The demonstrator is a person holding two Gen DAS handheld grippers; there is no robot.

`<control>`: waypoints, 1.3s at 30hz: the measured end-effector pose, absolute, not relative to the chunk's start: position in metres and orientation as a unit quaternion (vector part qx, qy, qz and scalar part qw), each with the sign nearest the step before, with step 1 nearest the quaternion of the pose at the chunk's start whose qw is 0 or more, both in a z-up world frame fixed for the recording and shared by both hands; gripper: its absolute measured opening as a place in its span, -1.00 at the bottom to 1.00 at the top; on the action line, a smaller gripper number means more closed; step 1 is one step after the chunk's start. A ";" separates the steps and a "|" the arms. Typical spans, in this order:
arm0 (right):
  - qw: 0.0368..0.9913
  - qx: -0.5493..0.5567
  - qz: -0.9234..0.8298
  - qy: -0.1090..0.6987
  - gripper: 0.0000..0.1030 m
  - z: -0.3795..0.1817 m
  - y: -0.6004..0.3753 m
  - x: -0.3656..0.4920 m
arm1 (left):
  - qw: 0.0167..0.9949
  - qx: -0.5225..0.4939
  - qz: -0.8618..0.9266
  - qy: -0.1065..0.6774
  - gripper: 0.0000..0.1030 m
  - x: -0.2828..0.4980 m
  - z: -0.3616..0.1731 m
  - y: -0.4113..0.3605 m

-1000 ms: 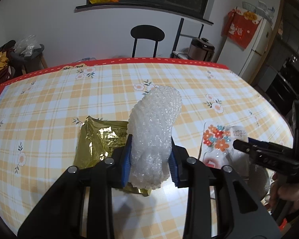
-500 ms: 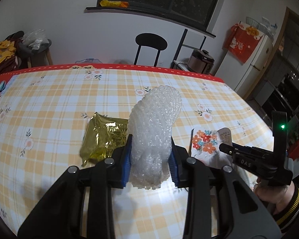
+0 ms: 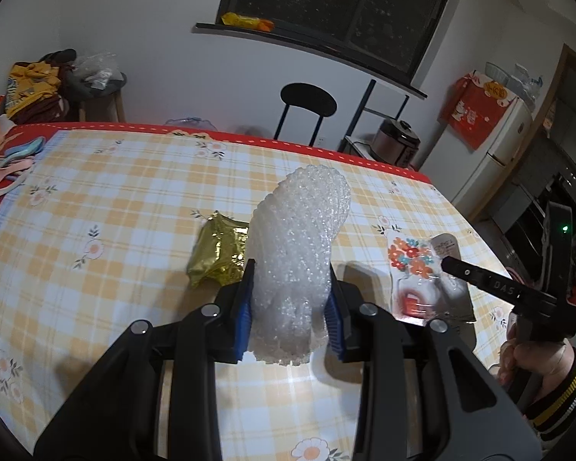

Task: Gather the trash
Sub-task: 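Carry the plastic tray over the brown bucket and open the right gripper while the left holds bubble wrap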

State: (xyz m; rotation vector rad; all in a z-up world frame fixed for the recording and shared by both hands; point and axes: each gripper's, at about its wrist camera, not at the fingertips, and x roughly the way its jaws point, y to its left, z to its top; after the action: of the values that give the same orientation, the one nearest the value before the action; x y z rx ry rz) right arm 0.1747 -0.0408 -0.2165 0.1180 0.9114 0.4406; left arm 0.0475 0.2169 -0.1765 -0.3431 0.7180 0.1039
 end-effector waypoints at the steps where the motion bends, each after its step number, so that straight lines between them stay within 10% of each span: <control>1: 0.874 0.057 0.214 0.433 -0.47 -0.212 -0.042 0.173 | 0.921 -0.167 0.052 0.347 -0.33 0.044 -0.174 0.217; 22: 0.888 0.071 0.242 0.385 -0.47 -0.162 -0.128 0.160 | 0.937 -0.147 0.094 0.302 -0.33 0.007 -0.122 0.151; 39: 0.914 0.081 0.172 0.358 -0.47 -0.149 -0.392 0.193 | 0.945 -0.159 0.054 0.280 -0.33 0.051 -0.101 -0.065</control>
State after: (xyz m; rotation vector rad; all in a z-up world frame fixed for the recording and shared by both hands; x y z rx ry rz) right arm 0.1931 -0.3917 -0.1487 0.1675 0.7366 0.3549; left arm 0.0513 -0.0650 -0.1008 -0.3232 0.5713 0.1106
